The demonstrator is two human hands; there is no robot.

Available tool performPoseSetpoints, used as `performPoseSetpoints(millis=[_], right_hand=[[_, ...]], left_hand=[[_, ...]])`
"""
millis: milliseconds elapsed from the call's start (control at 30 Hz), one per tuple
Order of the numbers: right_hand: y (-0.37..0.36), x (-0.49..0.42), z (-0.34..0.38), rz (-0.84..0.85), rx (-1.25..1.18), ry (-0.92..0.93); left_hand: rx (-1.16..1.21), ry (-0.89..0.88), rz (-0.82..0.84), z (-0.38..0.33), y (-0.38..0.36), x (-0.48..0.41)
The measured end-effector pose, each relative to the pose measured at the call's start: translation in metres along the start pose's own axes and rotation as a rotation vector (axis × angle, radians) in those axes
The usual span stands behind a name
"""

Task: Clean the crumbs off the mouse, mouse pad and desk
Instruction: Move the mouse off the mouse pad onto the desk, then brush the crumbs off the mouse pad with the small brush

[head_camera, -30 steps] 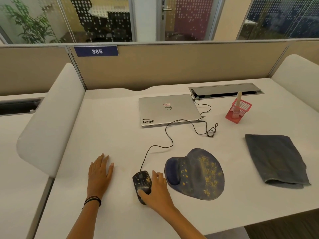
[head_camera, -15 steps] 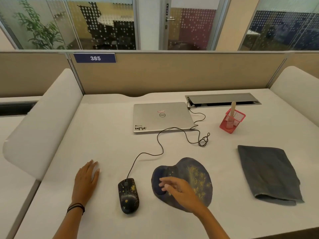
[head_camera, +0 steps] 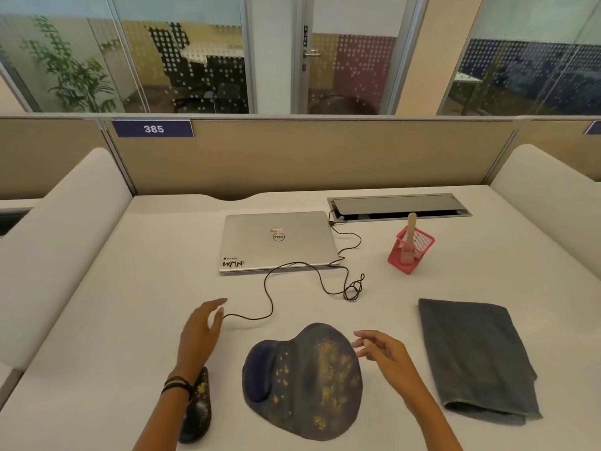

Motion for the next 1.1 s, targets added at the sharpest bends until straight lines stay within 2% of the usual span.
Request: performPoseSetpoints(millis=[300, 500, 767, 1000, 1100], right_hand=[[0.082, -0.035, 0.006, -0.143, -0.026, 0.036], [0.131, -0.077, 0.015, -0.217, 0.012, 0.059], [0.18, -0.168, 0.039, -0.344, 0.19, 0.11], [0.188, -0.248, 0.051, -0.444, 0.316, 0.047], [0.182, -0.268, 0.058, -0.403, 0.402, 0.011]], left_hand=[[-0.021, -0.078, 0.211, -0.08, -0.094, -0.021], [-0.328, -0.049, 0.452, -0.085, -0.143, -0.03], [-0.788, -0.161, 0.561, -0.09, -0.152, -0.044], [-0.838, -0.164, 0.659, -0.09, -0.153, -0.049], [-0.821, -0.14, 0.677, -0.091, -0.154, -0.05]])
Point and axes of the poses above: each hand's wrist, its own x-axis away from the middle knuckle, its own y-axis out of the back of the hand, z = x × y, the point moved 4 cm from there along -x, towards the middle knuckle, and after that the axes turned 3 degrees about -z, right-handed, at the moved point
